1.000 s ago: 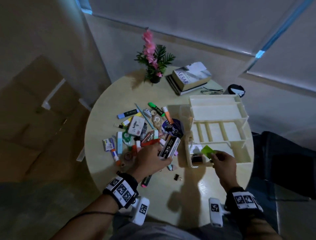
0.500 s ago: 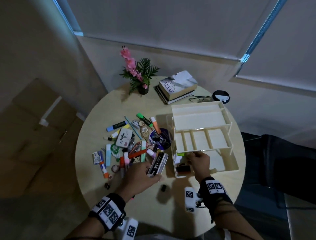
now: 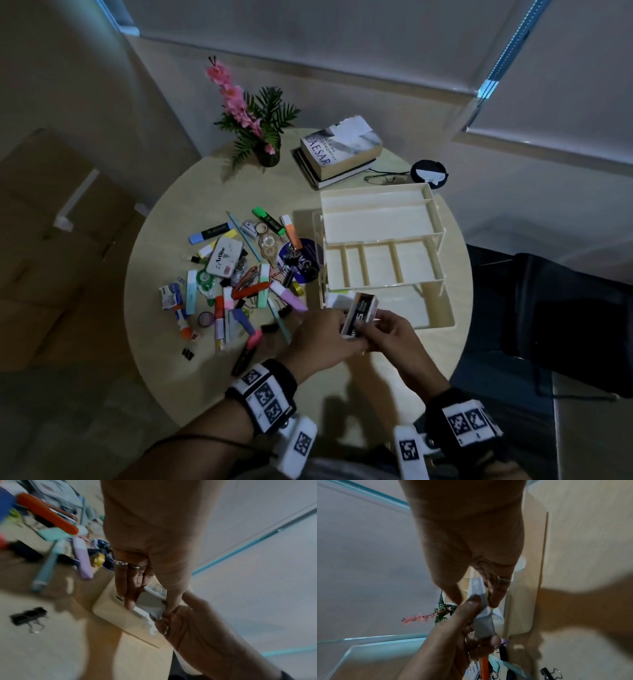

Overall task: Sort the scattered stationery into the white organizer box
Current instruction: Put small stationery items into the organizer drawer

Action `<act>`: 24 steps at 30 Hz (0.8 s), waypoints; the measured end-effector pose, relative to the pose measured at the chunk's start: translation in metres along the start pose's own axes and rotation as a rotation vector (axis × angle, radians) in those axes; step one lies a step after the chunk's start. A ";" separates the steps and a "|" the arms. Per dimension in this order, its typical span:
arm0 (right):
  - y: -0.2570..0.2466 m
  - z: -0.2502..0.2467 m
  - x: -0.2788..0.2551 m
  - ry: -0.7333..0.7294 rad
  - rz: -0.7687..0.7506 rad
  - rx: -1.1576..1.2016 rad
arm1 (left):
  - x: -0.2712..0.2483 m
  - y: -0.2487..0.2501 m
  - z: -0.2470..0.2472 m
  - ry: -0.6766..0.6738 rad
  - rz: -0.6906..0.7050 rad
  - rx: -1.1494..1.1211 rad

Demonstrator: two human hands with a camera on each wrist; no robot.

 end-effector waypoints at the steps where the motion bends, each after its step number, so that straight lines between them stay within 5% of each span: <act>1: 0.006 -0.008 0.004 0.019 0.004 -0.010 | 0.003 0.007 0.009 -0.017 0.021 -0.021; 10: 0.049 -0.065 0.064 0.046 0.156 -0.161 | 0.014 -0.029 0.021 -0.018 0.095 0.264; 20: 0.040 -0.036 0.096 0.247 0.011 -0.827 | 0.010 -0.046 0.020 0.023 0.069 0.051; 24: 0.047 -0.029 0.102 0.257 0.066 -0.901 | 0.008 -0.044 0.019 0.001 0.035 0.019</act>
Point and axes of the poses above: each hand's wrist, its own x-axis towards the middle knuckle, its own z-axis out of the palm, y = z × x, the point moved 7 cm from there along x, towards the middle knuckle, and after that the axes turned 13 degrees about -x, right-handed, at the moved point
